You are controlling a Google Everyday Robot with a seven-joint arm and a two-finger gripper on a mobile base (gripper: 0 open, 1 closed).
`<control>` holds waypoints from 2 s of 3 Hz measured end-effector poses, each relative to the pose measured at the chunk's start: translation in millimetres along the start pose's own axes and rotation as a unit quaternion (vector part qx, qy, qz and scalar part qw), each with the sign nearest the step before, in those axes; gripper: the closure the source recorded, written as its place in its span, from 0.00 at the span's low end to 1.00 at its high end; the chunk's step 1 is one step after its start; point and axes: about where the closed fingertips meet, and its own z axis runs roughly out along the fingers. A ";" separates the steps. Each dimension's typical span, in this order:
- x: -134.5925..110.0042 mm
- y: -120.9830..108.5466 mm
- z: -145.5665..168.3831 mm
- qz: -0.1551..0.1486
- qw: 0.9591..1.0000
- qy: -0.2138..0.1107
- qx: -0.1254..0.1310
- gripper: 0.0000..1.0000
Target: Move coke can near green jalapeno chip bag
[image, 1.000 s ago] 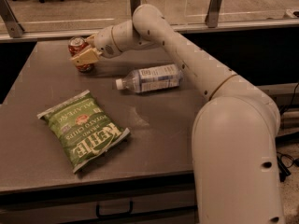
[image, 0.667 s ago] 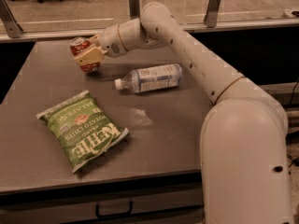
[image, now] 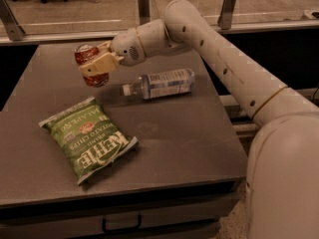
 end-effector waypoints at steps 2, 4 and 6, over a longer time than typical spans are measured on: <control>8.9 49.2 1.8 -0.003 1.000 -0.015 -0.021 0.58; 35.6 34.6 2.7 -0.041 0.998 -0.011 0.045 0.12; 44.1 21.7 -9.5 -0.050 0.995 -0.008 0.086 0.00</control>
Offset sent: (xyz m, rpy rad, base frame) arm -0.0641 -0.0126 -0.0140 0.0258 -0.0224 0.0042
